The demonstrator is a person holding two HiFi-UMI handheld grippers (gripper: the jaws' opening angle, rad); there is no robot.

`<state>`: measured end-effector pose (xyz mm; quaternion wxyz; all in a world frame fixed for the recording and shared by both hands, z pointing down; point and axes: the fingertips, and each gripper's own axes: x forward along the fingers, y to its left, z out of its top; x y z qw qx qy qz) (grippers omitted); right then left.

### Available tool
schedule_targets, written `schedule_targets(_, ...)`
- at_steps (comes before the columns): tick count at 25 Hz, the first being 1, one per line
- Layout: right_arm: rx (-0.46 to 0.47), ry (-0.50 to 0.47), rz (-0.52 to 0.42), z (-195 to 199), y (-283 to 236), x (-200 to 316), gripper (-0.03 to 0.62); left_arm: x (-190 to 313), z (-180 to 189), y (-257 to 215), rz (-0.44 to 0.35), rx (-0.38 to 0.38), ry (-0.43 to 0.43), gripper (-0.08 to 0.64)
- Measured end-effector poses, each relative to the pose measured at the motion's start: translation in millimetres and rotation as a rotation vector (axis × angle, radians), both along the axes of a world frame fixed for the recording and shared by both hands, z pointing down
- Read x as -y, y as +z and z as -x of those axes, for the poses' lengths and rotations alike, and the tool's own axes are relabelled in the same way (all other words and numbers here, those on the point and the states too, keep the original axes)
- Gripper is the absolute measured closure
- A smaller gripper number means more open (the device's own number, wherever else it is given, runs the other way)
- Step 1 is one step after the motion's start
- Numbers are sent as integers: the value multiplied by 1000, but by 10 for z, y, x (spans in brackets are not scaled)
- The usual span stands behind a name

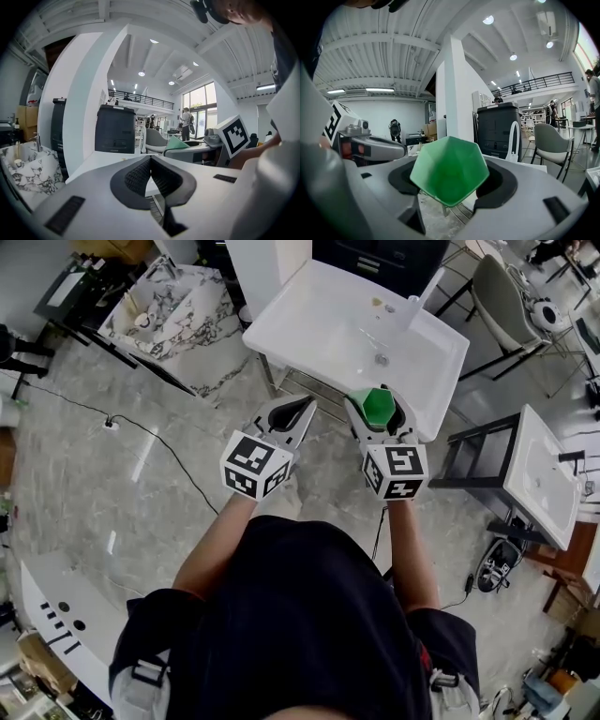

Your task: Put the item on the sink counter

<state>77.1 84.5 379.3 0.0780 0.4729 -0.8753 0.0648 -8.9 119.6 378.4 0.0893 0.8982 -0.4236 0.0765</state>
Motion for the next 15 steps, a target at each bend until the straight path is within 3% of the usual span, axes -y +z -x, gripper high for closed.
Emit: schedule_targets(15,-16,55,42,392,24,780,262,798,368,58,30,-29,69,548)
